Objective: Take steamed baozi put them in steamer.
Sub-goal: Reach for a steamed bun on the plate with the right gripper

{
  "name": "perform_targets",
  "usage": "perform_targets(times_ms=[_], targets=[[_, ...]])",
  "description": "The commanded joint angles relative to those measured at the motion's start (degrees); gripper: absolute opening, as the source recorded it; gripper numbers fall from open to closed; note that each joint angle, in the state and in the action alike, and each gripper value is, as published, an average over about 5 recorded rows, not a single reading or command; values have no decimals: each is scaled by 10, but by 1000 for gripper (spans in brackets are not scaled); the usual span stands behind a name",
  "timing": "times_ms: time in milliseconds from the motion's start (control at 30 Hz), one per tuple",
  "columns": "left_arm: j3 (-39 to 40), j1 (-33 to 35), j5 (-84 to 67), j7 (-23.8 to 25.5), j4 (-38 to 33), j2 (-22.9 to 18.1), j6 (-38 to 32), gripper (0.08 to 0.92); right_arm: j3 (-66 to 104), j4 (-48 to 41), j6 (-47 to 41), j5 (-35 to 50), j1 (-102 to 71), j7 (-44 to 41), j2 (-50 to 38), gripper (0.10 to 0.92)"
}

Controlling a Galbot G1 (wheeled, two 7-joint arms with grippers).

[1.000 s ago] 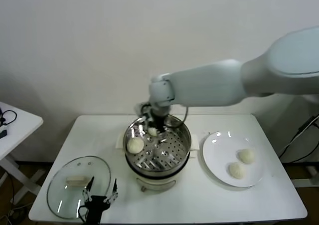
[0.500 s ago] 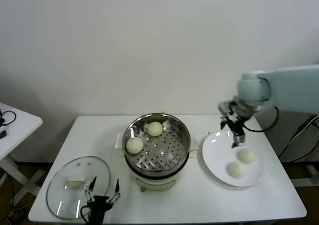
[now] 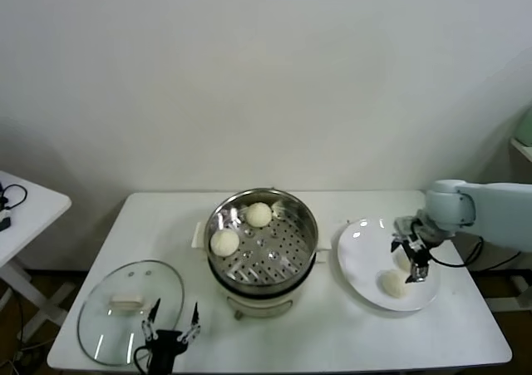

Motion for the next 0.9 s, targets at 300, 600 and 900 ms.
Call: perform_targets(times_ms=[300,600,900], targets=[[-2,-8,10,0,14,-7,4,823,131,-89,6,-46,-170,7,-8,823],[-4,-8,8,0,13,-6,4,823,137,-84,1,-43,-174,7,1,804],[-4,-6,7,-1,10,-5,3,823,132,-62,0,-50,-157,5,-6,710]])
